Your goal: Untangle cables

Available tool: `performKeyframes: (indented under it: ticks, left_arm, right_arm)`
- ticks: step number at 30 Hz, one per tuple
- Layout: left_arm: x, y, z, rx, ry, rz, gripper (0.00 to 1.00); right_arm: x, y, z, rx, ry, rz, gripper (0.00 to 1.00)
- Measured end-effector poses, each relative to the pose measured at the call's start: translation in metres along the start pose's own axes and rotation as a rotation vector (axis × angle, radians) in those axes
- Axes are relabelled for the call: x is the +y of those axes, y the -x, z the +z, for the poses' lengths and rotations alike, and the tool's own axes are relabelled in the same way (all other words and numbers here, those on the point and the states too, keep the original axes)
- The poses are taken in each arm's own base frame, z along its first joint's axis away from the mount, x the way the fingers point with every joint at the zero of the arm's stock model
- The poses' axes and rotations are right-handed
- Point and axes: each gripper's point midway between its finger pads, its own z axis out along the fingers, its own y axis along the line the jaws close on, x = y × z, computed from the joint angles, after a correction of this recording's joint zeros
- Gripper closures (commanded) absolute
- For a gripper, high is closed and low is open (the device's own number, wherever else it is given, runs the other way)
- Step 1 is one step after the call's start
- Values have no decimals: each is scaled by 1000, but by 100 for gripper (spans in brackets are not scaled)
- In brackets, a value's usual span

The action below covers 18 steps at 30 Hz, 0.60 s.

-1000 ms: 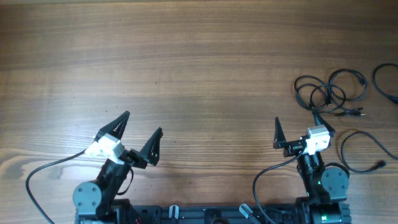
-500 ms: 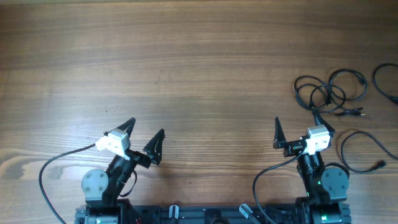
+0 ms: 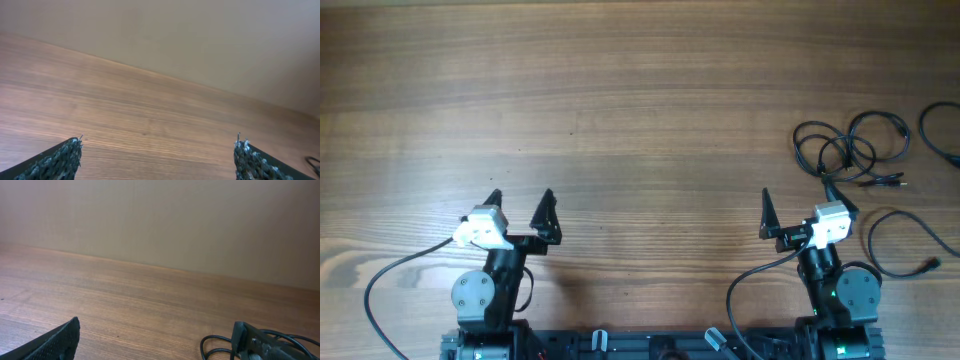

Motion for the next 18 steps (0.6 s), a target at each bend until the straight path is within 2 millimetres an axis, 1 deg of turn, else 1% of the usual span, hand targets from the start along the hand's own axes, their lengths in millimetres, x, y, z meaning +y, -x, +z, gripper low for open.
performKeyframes:
  ticks: [3, 6, 16, 18]
  left_arm:
    - [10, 2, 0, -14, 59, -1, 0]
    - [15, 3, -1, -20, 86, -1, 0]
    - [16, 3, -1, -22, 91, -1, 0]
    - [16, 3, -1, -21, 91, 25, 0]
  right_arm:
    - [0, 0, 0, 0, 0, 0, 0]
    - [0, 0, 0, 0, 0, 0, 0]
    - [0, 0, 0, 0, 0, 0, 0]
    - [0, 0, 0, 0, 0, 0, 0]
